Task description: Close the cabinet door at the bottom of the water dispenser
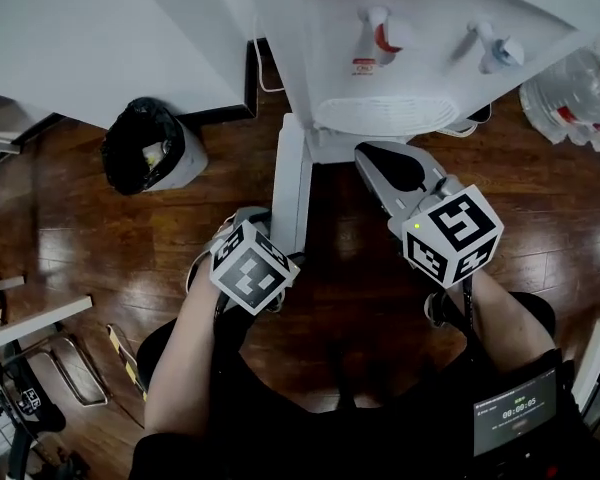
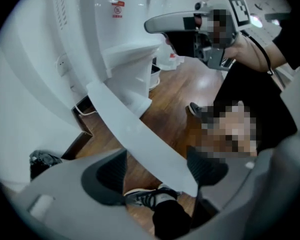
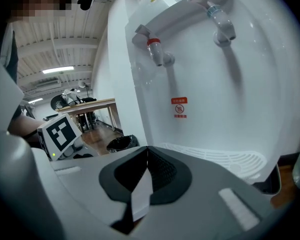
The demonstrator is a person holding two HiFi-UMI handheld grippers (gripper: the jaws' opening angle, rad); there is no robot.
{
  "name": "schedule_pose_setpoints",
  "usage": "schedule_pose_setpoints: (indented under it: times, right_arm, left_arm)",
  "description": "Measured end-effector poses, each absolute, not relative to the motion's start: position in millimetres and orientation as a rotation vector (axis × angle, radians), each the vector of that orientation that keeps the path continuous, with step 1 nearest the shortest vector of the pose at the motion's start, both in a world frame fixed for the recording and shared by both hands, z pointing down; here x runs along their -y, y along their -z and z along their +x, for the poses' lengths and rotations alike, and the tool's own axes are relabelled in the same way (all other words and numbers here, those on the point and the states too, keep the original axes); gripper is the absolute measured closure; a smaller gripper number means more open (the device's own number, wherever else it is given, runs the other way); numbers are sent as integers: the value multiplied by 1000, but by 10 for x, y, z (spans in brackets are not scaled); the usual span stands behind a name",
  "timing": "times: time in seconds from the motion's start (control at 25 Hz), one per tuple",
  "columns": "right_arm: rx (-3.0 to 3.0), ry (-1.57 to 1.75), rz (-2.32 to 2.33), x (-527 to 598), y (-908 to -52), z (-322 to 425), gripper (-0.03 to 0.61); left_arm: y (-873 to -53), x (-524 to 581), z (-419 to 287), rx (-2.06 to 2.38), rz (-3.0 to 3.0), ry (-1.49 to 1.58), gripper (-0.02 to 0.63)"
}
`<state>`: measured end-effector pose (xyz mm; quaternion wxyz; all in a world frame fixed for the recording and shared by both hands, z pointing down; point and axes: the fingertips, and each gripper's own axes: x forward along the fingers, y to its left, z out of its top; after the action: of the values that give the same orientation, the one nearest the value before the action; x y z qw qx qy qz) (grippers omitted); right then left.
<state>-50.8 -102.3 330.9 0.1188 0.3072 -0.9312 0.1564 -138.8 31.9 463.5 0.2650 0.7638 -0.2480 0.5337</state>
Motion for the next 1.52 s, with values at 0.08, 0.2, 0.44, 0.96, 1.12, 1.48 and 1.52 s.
schedule_pose_setpoints:
  times: [0.08,0.2,0.44,0.96,1.12,1.48,1.52]
  right_arm:
    - [2721,-491,878,942,-3328,-473,574]
    - [2687,-478,884,853,-3383,-329,574]
    - [2666,-472,966,868,-3317,-106,574]
    - [2585,-771,1120,1090,-3420,404,574]
    - [2478,-724,1205,1143,-3601,635,574]
    - [2326,-645,1348,1236,-3898,1053,249]
    - [2305,-660,1345,1198,-3985,1083,221]
  left_arm:
    - [-4605,-302,-1309,679,2075,-1387,215]
    - [-4563,-301,-1216,663,2076,-1338,207]
    - [-4559,-262,-855,577,2130,-1329,224]
    - [-4760,176,-341,632,2272,-1469,313]
    - [-4782,347,-230,715,2303,-1422,311]
    - [-4692,801,-252,986,2249,-1226,311]
    - [-4691,823,-245,997,2237,-1198,313]
